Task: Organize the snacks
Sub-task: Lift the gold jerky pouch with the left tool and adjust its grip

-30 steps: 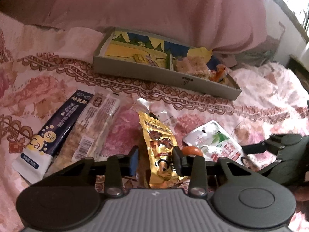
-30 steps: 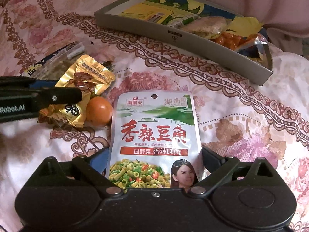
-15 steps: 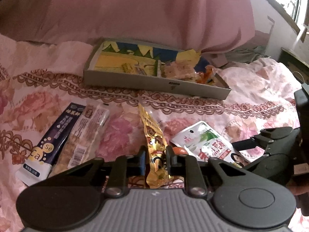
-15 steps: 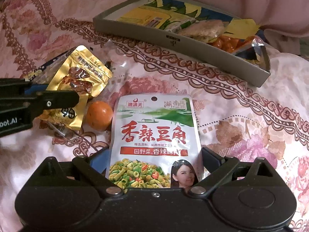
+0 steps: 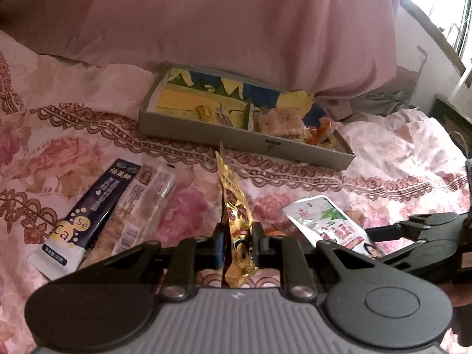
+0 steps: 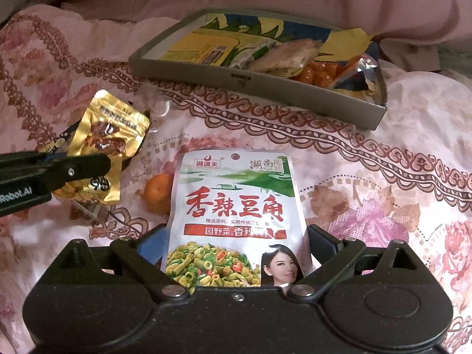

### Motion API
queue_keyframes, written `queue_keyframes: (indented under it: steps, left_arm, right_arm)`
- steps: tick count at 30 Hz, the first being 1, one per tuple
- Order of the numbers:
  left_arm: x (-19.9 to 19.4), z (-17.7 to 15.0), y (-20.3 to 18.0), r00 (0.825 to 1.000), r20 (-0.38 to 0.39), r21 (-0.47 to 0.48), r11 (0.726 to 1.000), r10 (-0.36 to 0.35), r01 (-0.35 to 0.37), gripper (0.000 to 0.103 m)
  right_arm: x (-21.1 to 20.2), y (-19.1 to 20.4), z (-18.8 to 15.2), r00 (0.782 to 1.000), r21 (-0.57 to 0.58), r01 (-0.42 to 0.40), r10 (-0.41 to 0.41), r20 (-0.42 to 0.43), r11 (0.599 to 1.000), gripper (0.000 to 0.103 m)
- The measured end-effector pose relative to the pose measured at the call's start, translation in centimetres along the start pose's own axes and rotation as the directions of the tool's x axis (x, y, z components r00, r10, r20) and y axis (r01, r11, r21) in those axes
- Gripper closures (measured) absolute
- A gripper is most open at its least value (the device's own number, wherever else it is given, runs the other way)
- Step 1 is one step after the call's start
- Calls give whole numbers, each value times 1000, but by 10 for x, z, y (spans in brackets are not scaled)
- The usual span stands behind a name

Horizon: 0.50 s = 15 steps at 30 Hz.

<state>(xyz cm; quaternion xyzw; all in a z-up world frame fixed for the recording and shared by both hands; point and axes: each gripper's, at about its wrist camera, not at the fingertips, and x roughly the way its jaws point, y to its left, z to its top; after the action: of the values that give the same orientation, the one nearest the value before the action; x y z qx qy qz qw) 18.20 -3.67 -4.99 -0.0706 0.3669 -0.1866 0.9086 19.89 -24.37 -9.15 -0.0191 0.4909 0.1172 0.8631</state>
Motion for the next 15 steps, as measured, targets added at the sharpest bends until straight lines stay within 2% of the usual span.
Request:
queue_keyframes:
  steps: [3,10,15]
  left_arm:
    - [0,0,3,1000,6,-31,999,-9,9,83]
    - [-10,4,6,996,82,-54,998,-22,27,83]
    - [-3,2,1,999,37,-4,1000,-6,6,83]
  right_arm:
    - [-3,-4,1,1000,34,-22,21,21,999,6]
    - [-15,-11,9,993,88,-72,63,104,994,6]
    - [-11,-10,8,995,74,-65,58,87,995,6]
